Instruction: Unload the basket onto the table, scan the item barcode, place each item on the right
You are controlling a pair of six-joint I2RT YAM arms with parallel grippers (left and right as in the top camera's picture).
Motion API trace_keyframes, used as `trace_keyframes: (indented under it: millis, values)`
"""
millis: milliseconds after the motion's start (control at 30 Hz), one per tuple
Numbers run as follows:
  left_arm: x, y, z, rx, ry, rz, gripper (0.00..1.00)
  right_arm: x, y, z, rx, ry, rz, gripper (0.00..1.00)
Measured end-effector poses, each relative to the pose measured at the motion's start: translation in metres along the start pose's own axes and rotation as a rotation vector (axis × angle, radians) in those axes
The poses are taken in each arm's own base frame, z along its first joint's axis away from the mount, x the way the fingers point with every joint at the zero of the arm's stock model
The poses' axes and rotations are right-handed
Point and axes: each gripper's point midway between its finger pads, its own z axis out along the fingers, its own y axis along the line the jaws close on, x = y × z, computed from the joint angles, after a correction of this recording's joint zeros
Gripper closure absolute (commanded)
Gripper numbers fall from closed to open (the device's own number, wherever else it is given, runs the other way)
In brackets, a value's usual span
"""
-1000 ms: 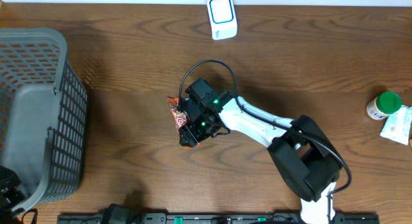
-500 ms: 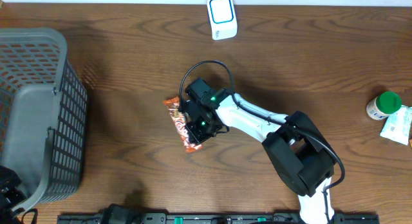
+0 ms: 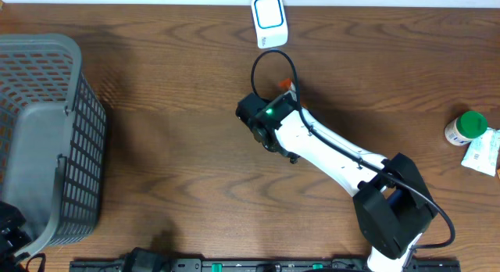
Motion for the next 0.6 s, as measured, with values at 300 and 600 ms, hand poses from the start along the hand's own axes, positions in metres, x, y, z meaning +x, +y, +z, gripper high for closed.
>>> trace_keyframes:
  millis: [300,600]
  values:
    - [0.000,0.000,0.000,0.001,-0.001,-0.002,0.15,0.022,0.005,0.034,0.233,0.029,0.017,0.99]
    - [0.000,0.000,0.000,0.001,-0.001,-0.002,0.15,0.032,0.052,0.046,0.266,0.018,-0.014,0.98]
